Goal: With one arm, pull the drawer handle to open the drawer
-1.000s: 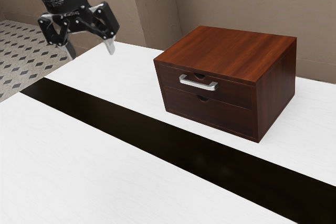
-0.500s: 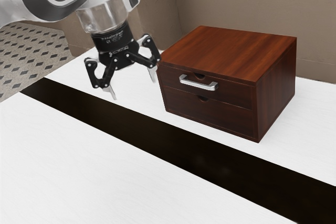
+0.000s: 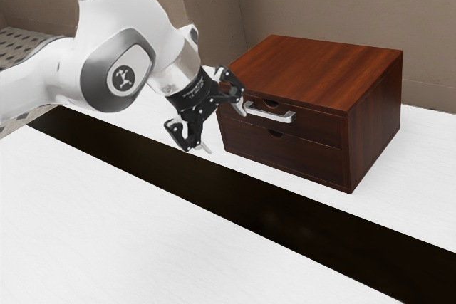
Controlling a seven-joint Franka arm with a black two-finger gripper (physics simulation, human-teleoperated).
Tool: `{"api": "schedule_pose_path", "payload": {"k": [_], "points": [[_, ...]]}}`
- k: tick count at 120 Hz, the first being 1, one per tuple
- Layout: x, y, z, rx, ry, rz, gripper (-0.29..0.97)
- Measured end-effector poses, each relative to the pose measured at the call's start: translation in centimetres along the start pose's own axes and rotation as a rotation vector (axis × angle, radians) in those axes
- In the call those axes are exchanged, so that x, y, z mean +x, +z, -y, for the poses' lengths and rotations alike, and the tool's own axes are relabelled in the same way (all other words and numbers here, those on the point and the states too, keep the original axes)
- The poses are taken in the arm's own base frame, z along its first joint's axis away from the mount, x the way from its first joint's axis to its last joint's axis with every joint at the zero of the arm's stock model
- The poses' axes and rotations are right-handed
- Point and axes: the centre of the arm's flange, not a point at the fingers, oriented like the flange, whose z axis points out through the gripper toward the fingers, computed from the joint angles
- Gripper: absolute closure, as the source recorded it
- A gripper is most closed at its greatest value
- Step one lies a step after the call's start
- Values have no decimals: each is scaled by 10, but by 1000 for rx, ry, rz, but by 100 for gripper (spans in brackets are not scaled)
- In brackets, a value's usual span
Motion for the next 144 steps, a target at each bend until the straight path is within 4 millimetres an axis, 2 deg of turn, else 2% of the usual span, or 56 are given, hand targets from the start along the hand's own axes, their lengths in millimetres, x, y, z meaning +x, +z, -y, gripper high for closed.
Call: {"api": "schedule_pose_path", "payload": {"k": [15,63,144], "points": [[6,17,4,-29,-45,-12,0],[6,34,-8,-107,-109,-27,0],[29,62,-40,-135,-173,-42,0]]}}
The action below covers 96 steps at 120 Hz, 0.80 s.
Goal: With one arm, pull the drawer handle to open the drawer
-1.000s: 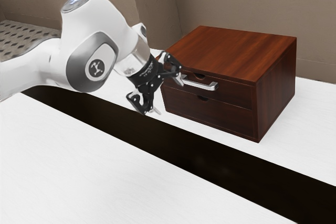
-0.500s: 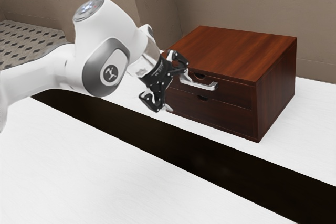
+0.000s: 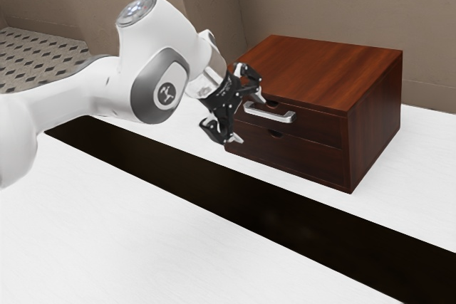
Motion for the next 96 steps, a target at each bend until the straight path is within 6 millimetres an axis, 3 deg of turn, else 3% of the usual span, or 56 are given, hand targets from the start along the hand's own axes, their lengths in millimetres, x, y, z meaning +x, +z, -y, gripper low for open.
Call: {"api": "schedule_pose_path", "payload": {"k": [41,96], "points": [[2,17,-13,2,-10,0,0],[4,46,-13,30,-20,2,0]]}}
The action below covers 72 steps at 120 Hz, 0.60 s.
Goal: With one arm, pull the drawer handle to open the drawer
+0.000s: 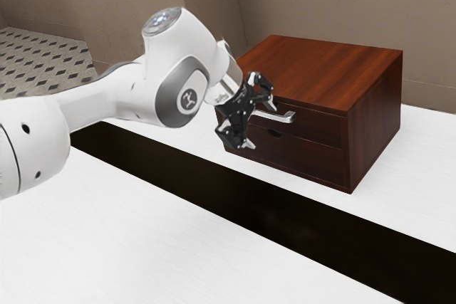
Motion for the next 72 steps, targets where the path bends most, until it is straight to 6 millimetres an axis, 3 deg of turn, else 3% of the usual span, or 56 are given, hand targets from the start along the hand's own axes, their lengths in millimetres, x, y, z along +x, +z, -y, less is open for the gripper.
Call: {"api": "schedule_pose_path", "payload": {"k": [47,72], "points": [[8,8,4,10,-15,-4,1],[8,5,5,7,-15,-7,23]]}}
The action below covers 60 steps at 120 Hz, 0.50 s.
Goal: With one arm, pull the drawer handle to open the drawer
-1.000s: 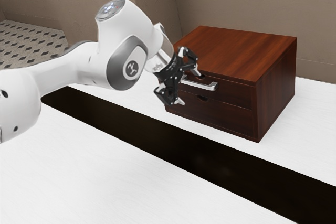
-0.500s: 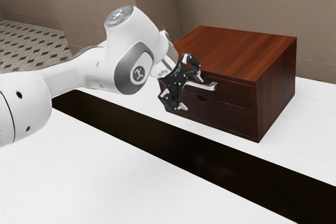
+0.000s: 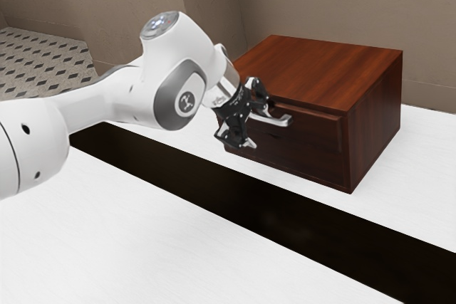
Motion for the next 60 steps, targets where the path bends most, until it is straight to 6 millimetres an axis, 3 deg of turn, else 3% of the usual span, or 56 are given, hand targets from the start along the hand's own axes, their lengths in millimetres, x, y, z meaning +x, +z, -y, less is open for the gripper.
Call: {"api": "schedule_pose_path", "payload": {"k": [32,60], "points": [[3,-11,6,1,-6,-4,61],[4,-20,23,16,-14,-4,74]]}}
